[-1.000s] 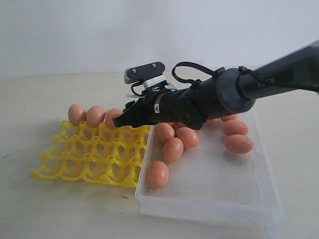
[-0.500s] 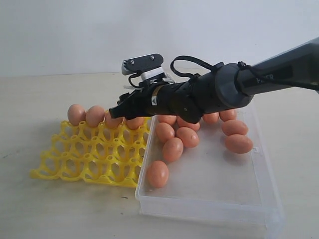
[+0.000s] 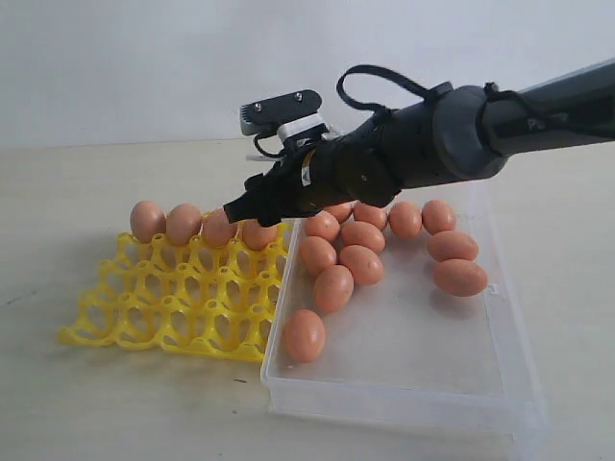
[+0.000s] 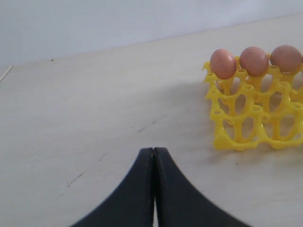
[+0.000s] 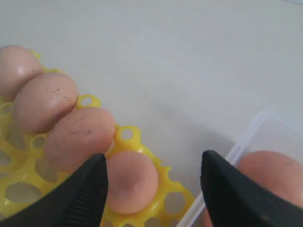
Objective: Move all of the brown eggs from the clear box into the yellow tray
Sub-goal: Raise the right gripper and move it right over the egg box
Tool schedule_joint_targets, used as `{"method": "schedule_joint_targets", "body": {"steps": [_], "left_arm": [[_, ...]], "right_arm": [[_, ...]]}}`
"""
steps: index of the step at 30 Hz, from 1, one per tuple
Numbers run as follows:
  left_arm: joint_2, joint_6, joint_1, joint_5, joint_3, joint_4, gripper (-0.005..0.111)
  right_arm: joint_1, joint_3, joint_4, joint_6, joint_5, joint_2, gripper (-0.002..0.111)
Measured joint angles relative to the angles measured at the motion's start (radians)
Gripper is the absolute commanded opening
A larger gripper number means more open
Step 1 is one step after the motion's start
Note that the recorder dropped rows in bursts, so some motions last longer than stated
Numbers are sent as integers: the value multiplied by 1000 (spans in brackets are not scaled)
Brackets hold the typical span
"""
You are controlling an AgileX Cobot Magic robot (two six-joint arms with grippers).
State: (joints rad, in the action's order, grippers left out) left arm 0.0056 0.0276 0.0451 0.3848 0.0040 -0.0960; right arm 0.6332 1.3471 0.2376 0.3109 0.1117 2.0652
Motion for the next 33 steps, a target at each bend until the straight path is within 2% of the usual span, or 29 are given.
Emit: {"method": "schedule_joint_targets", "body": {"steps": [2,4,6,7,11,16,28,31,33], "left_arm": [[0,0,0,0,0,0,0],[0,0,0,0,0,0,0],[0,0,0,0,0,0,0],[0,0,0,0,0,0,0],[0,0,0,0,0,0,0],[0,0,0,0,0,0,0],[0,0,0,0,0,0,0],[0,0,0,0,0,0,0],[0,0,0,0,0,0,0]], "right_arm": [[0,0,3,-9,40,-40,44],[0,0,3,-17,63,-94,28],[0,0,3,-43,76,-156,4],[0,0,3,-66,85,-187,0],[0,0,3,-204,179,-285,0],[-16,2,30,-342,397,-332,0],[-76,2,65,-412,723,-315,0],[-78,-50,73,-404,738,-343,0],[-78,-108,75,-373,688,-375,0]]}}
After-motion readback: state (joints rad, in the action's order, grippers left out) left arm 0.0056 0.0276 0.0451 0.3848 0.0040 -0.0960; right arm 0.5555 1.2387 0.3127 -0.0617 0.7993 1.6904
